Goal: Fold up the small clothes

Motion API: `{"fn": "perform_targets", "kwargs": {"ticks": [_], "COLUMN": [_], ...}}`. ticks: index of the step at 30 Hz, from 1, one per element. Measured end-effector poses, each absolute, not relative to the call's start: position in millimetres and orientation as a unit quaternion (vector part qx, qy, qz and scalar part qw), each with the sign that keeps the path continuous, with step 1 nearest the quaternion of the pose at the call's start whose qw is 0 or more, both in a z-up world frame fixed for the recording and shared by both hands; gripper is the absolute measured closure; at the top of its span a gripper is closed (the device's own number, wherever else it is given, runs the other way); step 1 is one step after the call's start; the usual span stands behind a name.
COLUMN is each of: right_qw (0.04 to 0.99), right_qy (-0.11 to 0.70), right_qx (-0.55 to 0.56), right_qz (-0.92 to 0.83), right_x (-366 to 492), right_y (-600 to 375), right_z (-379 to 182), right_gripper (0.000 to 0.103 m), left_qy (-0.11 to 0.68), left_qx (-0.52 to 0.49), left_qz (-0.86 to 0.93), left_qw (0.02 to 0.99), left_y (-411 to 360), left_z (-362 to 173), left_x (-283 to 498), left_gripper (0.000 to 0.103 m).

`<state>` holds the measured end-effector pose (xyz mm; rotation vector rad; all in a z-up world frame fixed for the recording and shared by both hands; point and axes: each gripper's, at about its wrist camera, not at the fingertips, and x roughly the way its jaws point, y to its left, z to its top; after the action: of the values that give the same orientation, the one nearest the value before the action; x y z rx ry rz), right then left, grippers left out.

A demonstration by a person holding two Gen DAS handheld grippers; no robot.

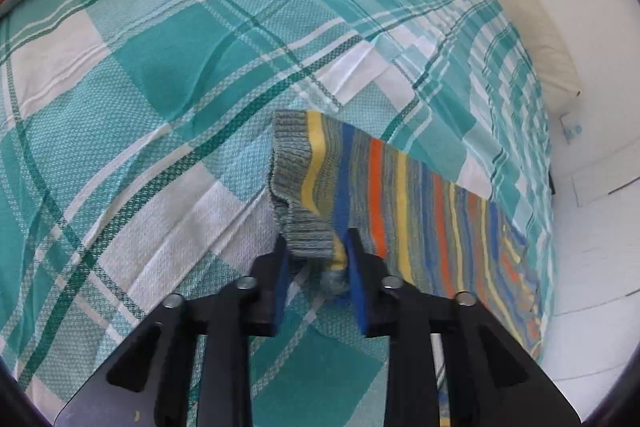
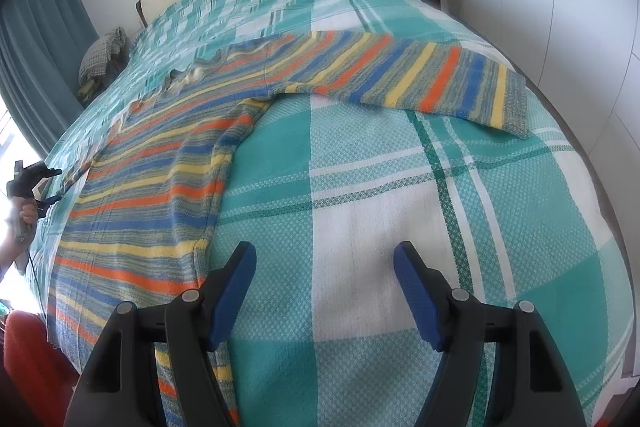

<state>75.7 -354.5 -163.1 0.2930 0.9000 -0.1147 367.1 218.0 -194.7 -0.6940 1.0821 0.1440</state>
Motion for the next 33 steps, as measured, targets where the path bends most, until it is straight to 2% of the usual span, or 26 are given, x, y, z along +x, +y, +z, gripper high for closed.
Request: {"fn": "perform_targets", "kwargs": {"ticks": [4,13,16,18,20,22,24,25,28,31,33], "right_qw": [0.889,0.885,0.885,0.886,0.889,0.893,0.894,0.894,0.888,0.883,0.874], "right_qy": [0.435,0.441,0.442,0.44,0.431,0.418,0.408,0.405,0.406,0.411,0.426], "right_qx": [0.132,0.128,0.121,0.119,0.119,0.116,0.111,0.112,0.114,0.102,0.107], "right_qz": [-0.062,-0.078,-0.08,-0.085,-0.097,-0.119,-0.145,-0.156,-0.181,-0.202,-0.209], "right_x": [75.8,75.2,75.1,74.0,69.9,65.3,61.2,59.4,58.8,59.4,60.2], "right_y": [-354.9,-359.3,-358.2,-358.3,-360.7,-366.4,-372.5,-375.8,-384.7,-388.3,-393.5], "right_z": [-163.9,-167.9,-167.8,-165.9,-160.8,-154.0,-149.0,-148.1,-149.1,-154.6,-165.6], "right_gripper": [0.032,0.032,0.032,0.032,0.032,0.031,0.019,0.017,0.015,0.015,0.015], "left_qy": [0.494,0.496,0.49,0.484,0.474,0.46,0.457,0.458,0.468,0.494,0.48], "left_qx": [-0.247,-0.218,-0.204,-0.206,-0.187,-0.162,-0.144,-0.14,-0.129,-0.094,-0.06], "left_qz": [0.148,0.167,0.15,0.14,0.131,0.118,0.091,0.079,0.055,0.063,0.07], "left_qw": [0.82,0.824,0.834,0.839,0.851,0.865,0.873,0.874,0.872,0.862,0.872], "left_y": [210.1,213.9,209.3,209.0,202.6,190.7,175.7,168.1,149.1,134.8,126.9], "left_z": [-186.2,-198.7,-194.8,-186.2,-172.6,-159.5,-153.2,-153.1,-164.9,-192.5,-203.4], "left_x": [357.5,351.6,346.4,333.1,313.2,286.4,260.6,248.9,222.1,214.8,205.2], "left_gripper": [0.098,0.098,0.087,0.072,0.037,0.023,0.018,0.017,0.01,0.007,0.002]}}
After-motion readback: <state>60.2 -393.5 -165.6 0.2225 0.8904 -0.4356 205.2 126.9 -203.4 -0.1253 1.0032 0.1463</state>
